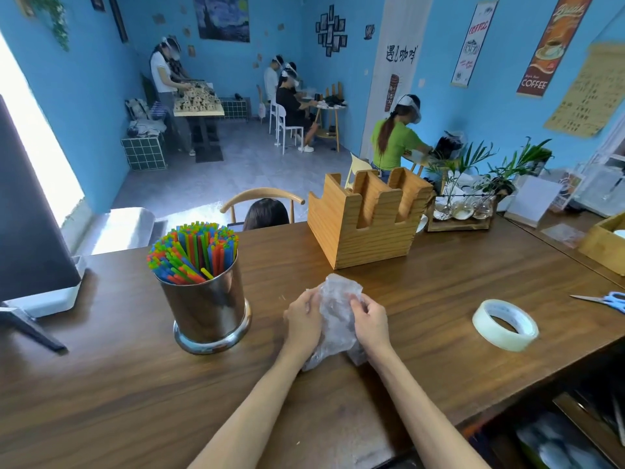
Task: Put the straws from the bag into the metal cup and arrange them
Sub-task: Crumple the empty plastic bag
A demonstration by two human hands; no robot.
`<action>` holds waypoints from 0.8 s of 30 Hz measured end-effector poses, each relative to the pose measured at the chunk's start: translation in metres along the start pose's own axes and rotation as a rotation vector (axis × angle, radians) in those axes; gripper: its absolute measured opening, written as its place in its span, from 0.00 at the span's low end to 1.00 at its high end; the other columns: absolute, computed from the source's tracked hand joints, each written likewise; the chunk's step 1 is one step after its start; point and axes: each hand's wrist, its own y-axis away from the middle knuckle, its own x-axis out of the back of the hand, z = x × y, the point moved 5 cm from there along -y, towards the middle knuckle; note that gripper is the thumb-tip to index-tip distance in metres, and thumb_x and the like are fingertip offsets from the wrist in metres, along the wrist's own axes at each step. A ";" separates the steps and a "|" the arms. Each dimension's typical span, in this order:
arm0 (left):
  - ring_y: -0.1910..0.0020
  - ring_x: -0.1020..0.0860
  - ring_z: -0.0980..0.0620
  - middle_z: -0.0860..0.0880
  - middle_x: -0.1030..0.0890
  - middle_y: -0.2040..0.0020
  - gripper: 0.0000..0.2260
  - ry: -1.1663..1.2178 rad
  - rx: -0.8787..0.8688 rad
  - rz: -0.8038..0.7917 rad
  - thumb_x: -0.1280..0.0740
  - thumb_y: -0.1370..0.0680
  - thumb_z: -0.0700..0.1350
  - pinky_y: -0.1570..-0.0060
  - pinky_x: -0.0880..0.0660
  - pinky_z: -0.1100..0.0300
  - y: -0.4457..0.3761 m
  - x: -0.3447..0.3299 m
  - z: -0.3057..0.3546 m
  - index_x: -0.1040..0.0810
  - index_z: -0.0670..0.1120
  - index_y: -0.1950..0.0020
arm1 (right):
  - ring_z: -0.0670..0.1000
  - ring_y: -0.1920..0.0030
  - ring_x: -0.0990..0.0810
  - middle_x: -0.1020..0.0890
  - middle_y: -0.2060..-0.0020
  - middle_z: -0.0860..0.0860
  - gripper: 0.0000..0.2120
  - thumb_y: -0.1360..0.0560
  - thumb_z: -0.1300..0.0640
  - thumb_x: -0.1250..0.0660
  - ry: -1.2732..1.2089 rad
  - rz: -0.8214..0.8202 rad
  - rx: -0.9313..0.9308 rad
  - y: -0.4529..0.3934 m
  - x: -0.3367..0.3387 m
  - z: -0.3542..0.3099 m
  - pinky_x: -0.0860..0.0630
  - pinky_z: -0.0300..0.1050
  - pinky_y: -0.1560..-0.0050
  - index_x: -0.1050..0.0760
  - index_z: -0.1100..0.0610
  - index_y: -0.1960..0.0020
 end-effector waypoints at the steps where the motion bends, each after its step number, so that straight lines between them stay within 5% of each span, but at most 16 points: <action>1: 0.46 0.20 0.61 0.57 0.16 0.47 0.11 0.124 0.049 -0.006 0.39 0.15 0.48 0.42 0.24 0.60 0.000 -0.002 0.001 0.18 0.52 0.38 | 0.51 0.60 0.17 0.15 0.61 0.51 0.14 0.15 0.51 0.38 -0.135 -0.016 -0.062 0.004 -0.005 -0.003 0.20 0.49 0.57 0.19 0.57 0.51; 3: 0.38 0.21 0.58 0.57 0.18 0.39 0.13 0.336 0.122 -0.039 0.39 0.15 0.48 0.37 0.23 0.57 0.001 -0.009 0.004 0.23 0.53 0.31 | 0.52 0.52 0.14 0.13 0.53 0.54 0.12 0.14 0.52 0.40 -0.350 -0.046 -0.163 0.012 -0.015 -0.011 0.16 0.50 0.50 0.19 0.54 0.48; 6: 0.40 0.22 0.58 0.56 0.22 0.37 0.14 0.515 0.156 -0.116 0.40 0.15 0.48 0.51 0.23 0.71 0.010 -0.015 0.022 0.30 0.53 0.28 | 0.50 0.54 0.13 0.14 0.51 0.55 0.11 0.14 0.53 0.41 -0.479 -0.097 -0.216 0.021 -0.029 -0.021 0.17 0.43 0.56 0.21 0.54 0.44; 9: 0.42 0.24 0.62 0.60 0.24 0.40 0.17 0.434 0.103 -0.155 0.36 0.16 0.46 0.54 0.27 0.77 0.014 -0.018 0.030 0.33 0.54 0.28 | 0.52 0.43 0.17 0.17 0.42 0.54 0.14 0.15 0.49 0.40 -0.411 -0.126 -0.209 0.027 -0.042 -0.024 0.19 0.53 0.39 0.26 0.53 0.32; 12: 0.37 0.23 0.57 0.55 0.24 0.35 0.23 0.424 0.127 -0.161 0.33 0.18 0.44 0.41 0.25 0.66 0.009 -0.014 0.024 0.35 0.53 0.25 | 0.59 0.42 0.16 0.18 0.40 0.58 0.18 0.17 0.50 0.36 -0.375 -0.155 -0.237 0.025 -0.038 -0.021 0.20 0.62 0.38 0.35 0.50 0.29; 14: 0.37 0.24 0.56 0.56 0.25 0.35 0.28 0.435 0.153 -0.178 0.30 0.20 0.43 0.36 0.24 0.57 0.005 -0.008 0.016 0.38 0.55 0.24 | 0.59 0.46 0.14 0.16 0.43 0.60 0.14 0.16 0.57 0.38 -0.463 -0.257 -0.281 0.026 -0.031 -0.025 0.17 0.59 0.44 0.30 0.52 0.31; 18: 0.48 0.15 0.51 0.49 0.15 0.46 0.19 0.431 0.245 -0.284 0.26 0.22 0.47 0.49 0.18 0.55 0.004 -0.008 0.009 0.24 0.47 0.33 | 0.57 0.51 0.12 0.13 0.49 0.60 0.13 0.15 0.64 0.42 -0.488 -0.441 -0.315 0.027 -0.015 -0.033 0.16 0.50 0.56 0.22 0.62 0.36; 21: 0.57 0.15 0.54 0.49 0.14 0.55 0.06 0.318 0.205 -0.164 0.26 0.23 0.45 0.63 0.20 0.62 0.004 -0.004 0.013 0.18 0.46 0.48 | 0.55 0.48 0.13 0.14 0.46 0.60 0.12 0.16 0.64 0.40 -0.380 -0.413 -0.241 0.021 0.000 -0.033 0.16 0.48 0.52 0.21 0.61 0.37; 24: 0.58 0.16 0.52 0.50 0.14 0.59 0.05 0.276 0.181 0.022 0.26 0.23 0.46 0.64 0.20 0.64 -0.001 0.001 0.014 0.16 0.45 0.52 | 0.49 0.37 0.19 0.22 0.33 0.53 0.18 0.21 0.48 0.31 -0.237 -0.263 -0.090 0.014 0.019 -0.027 0.20 0.42 0.43 0.26 0.50 0.32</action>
